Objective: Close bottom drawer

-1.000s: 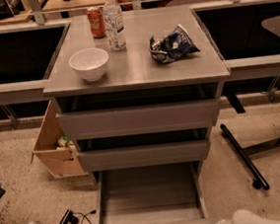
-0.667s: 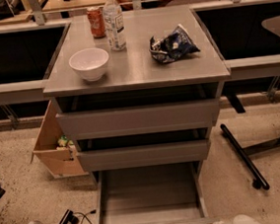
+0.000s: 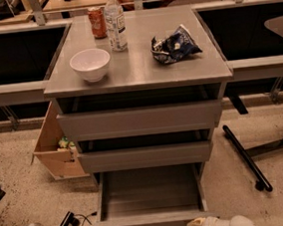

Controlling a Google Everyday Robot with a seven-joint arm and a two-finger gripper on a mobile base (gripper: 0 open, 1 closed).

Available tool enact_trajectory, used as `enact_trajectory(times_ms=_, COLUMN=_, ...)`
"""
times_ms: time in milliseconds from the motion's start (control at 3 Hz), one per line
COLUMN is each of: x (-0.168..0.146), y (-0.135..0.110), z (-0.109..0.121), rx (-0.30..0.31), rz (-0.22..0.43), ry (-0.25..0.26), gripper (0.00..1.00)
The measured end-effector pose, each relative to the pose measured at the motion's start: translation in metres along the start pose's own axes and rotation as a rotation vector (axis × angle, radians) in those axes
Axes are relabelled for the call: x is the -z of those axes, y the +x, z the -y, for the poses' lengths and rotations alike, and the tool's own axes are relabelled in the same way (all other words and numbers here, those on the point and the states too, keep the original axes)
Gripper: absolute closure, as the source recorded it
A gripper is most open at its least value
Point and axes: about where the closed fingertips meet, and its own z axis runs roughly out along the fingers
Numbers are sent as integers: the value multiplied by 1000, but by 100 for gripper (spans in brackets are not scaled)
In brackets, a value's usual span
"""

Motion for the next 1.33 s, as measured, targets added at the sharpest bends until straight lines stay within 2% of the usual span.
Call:
enact_trajectory(times_ms=333, x=-17, y=-26, z=23, rx=29, rz=65, ry=20, gripper=100)
enact_trajectory(times_ms=667, x=-37, y=-41, z=57, rx=53, rz=64, ry=28, gripper=100)
enact_trajectory(times_ms=1000, x=-37, y=-41, z=57, rx=53, rz=64, ry=28, gripper=100)
enact_trajectory(times_ms=1333, x=-66, y=-40, z=71, rx=56, rz=94, ry=8, gripper=100)
